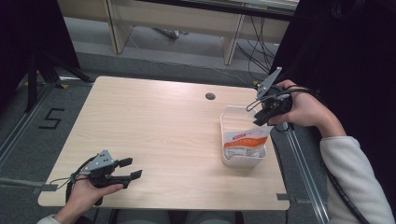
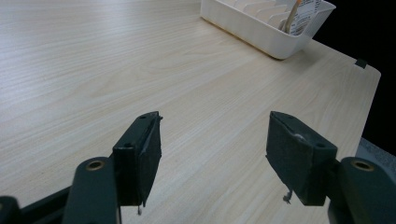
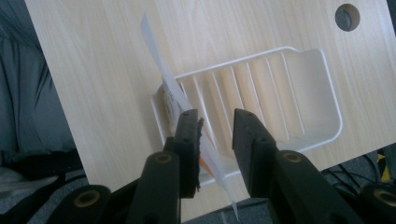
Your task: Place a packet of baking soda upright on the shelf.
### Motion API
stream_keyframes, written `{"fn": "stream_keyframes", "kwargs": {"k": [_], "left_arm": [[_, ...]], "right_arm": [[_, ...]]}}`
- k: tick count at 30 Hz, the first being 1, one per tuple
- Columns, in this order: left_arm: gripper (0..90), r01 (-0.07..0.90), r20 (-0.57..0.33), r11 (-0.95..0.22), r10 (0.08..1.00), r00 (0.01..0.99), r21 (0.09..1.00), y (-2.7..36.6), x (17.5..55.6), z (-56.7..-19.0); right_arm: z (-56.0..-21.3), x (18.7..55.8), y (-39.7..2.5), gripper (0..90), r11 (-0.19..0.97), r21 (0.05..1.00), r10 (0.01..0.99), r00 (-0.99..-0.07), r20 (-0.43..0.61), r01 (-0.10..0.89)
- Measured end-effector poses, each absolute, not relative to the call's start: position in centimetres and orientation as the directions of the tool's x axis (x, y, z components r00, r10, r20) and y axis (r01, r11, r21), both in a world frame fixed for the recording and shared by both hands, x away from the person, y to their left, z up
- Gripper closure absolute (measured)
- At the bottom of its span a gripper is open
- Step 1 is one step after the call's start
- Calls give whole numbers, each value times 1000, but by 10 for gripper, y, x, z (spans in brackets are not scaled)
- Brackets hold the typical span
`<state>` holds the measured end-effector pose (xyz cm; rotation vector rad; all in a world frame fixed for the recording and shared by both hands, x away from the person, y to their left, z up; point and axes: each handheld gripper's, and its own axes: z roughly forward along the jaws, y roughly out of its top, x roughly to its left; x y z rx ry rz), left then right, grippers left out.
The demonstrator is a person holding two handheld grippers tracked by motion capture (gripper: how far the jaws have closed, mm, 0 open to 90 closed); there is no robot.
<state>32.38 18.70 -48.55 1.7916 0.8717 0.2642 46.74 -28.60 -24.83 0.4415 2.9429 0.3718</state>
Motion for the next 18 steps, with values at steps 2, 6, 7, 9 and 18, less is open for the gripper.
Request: {"fn": "stream_keyframes", "kwargs": {"k": [2,6,7,9,18], "left_arm": [[350,434,-229,-154,671,705,887,187,324,-486],[350,434,-228,-155,671,705,887,187,324,-486],[350,435,-228,-155,671,705,887,187,324,-486],[350,431,-224,-158,671,707,888,187,324,-486],[350,435,-230,-155,669,707,887,187,324,-486]], "right_arm": [[-250,468,-285,696,922,274,309,-947,-92,274],[-252,465,-279,683,917,305,297,-951,-91,257],[-252,464,-277,680,914,310,303,-949,-89,263],[-253,460,-273,667,906,322,316,-945,-81,275],[-270,446,-256,642,888,382,309,-947,-86,255]]}}
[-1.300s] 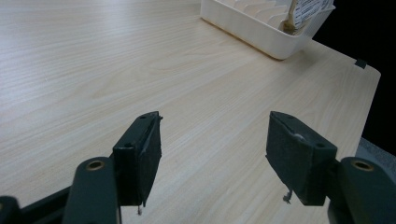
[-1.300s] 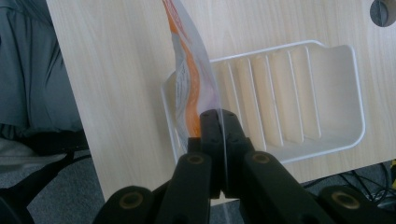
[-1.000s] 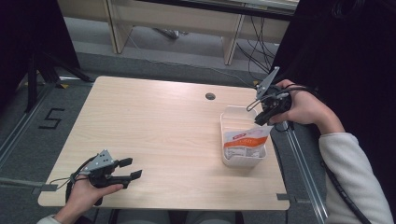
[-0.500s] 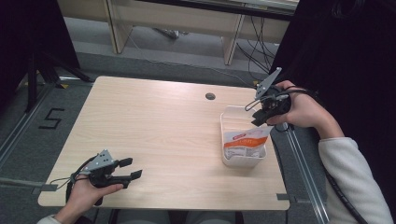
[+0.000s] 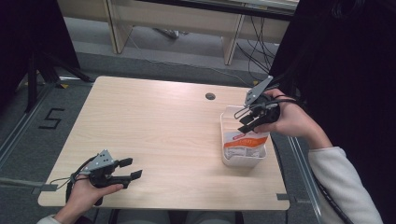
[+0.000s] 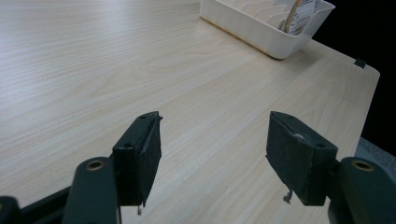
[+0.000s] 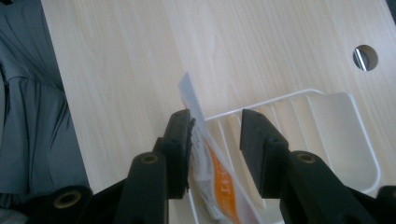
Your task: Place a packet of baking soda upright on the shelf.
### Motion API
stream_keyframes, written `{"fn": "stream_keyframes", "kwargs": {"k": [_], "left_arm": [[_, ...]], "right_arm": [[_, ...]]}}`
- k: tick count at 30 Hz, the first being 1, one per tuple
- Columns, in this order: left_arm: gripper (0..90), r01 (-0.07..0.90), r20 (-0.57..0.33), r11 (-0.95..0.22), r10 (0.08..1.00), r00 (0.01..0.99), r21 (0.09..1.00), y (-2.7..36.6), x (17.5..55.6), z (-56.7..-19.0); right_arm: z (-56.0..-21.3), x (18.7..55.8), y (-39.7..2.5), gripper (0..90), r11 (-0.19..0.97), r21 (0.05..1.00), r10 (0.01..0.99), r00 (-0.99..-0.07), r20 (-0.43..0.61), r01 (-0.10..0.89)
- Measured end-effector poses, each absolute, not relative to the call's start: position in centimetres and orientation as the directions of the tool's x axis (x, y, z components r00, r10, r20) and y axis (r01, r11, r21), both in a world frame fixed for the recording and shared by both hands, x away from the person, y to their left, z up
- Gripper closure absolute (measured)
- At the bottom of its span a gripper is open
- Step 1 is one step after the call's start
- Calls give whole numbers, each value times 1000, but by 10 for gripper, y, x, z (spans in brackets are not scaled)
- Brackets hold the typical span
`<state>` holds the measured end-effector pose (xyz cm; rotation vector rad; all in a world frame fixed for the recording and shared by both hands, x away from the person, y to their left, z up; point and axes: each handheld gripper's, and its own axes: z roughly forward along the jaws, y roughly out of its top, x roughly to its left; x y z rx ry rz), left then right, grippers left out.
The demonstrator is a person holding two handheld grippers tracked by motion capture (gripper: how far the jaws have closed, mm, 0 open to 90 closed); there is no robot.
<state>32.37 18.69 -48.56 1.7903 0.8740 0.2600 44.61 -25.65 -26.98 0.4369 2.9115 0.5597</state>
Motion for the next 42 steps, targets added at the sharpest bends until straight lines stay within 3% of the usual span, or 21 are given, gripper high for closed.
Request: {"fn": "stream_keyframes", "kwargs": {"k": [6,18,29,31,41,42], "left_arm": [[349,435,-229,-155,671,705,887,187,324,-486],[349,427,-219,-164,667,712,889,188,324,-485],[349,428,-221,-159,671,708,889,187,323,-486],[349,428,-220,-160,671,708,889,187,323,-486],[349,422,-209,-170,671,712,890,188,324,-485],[349,429,-217,-164,674,706,888,187,323,-486]], "right_arm": [[-282,435,-243,656,884,426,258,-960,-107,190],[-320,402,-211,636,918,381,154,-985,-80,113],[-368,384,-206,623,917,364,175,-985,-2,162],[-377,382,-205,624,921,366,153,-988,-23,134],[-413,365,-203,620,918,346,208,-978,-4,194],[-422,364,-201,618,923,351,172,-985,-16,156]]}}
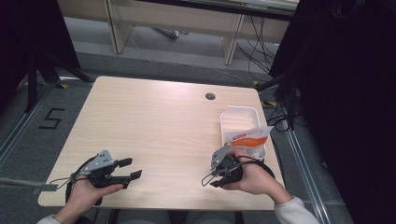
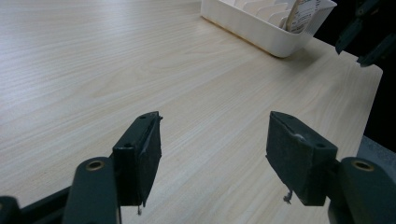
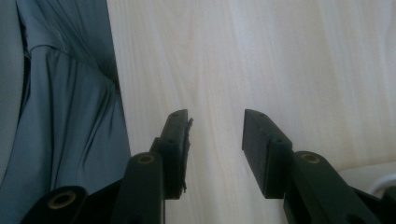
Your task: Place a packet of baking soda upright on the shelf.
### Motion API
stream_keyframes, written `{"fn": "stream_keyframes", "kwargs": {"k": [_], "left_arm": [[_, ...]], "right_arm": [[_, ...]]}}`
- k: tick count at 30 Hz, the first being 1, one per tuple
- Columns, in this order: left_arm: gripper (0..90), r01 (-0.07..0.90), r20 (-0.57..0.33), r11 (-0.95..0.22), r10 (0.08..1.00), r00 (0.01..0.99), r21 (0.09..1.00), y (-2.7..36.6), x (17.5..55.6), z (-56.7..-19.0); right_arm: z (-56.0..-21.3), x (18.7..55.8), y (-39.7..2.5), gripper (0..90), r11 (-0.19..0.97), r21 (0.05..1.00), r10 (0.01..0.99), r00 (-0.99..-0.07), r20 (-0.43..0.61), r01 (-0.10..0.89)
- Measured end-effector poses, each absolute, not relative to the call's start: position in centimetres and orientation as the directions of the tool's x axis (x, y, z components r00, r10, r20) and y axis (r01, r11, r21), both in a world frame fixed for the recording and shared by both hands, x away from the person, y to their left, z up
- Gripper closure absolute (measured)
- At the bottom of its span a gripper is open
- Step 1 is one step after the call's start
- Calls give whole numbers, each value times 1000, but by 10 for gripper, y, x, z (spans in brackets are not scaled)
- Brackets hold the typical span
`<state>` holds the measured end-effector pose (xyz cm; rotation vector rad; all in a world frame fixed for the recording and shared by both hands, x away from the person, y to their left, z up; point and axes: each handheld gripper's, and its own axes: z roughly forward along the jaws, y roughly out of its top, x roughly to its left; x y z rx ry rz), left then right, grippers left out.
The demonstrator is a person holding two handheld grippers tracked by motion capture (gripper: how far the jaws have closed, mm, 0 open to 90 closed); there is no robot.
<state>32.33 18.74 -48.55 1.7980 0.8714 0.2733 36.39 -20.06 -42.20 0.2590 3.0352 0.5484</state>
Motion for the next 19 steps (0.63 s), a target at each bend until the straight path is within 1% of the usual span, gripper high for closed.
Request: {"fn": "stream_keyframes", "kwargs": {"k": [1,4,6,8,10,12,13,14,15,16,17,18,19], "left_arm": [[349,429,-217,-164,674,706,888,188,323,-486],[347,424,-210,-169,673,710,890,188,324,-486],[344,424,-211,-168,672,709,890,188,324,-485],[341,423,-209,-169,673,709,890,188,324,-485],[338,423,-209,-168,675,708,890,188,324,-485],[336,422,-209,-166,675,708,891,188,324,-486],[335,422,-209,-166,675,708,891,188,324,-486],[335,424,-212,-164,675,707,891,188,324,-486],[334,423,-211,-165,676,706,891,188,324,-486],[333,423,-211,-163,676,706,891,187,324,-486],[332,425,-213,-162,678,704,891,187,325,-486],[331,426,-212,-164,678,704,890,188,325,-486],[331,426,-212,-164,678,704,890,188,325,-486]], "right_arm": [[-425,360,-200,617,920,338,212,-977,-5,198],[-436,359,-198,611,921,351,180,-984,0,168],[-441,358,-197,607,922,341,197,-980,-5,184],[-445,359,-197,602,925,339,183,-983,1,173],[-445,360,-197,601,929,331,178,-984,-8,165],[-441,356,-199,599,921,317,231,-973,18,225],[-440,359,-199,599,926,331,195,-981,-6,182],[-439,360,-200,599,924,344,178,-984,2,168],[-437,360,-201,598,926,335,185,-983,-2,173],[-434,359,-202,598,923,327,216,-976,-1,204],[-431,360,-203,598,924,330,207,-978,-4,194],[-429,362,-203,598,926,339,178,-984,-11,164],[-425,360,-205,598,924,333,205,-979,-10,190]]}}
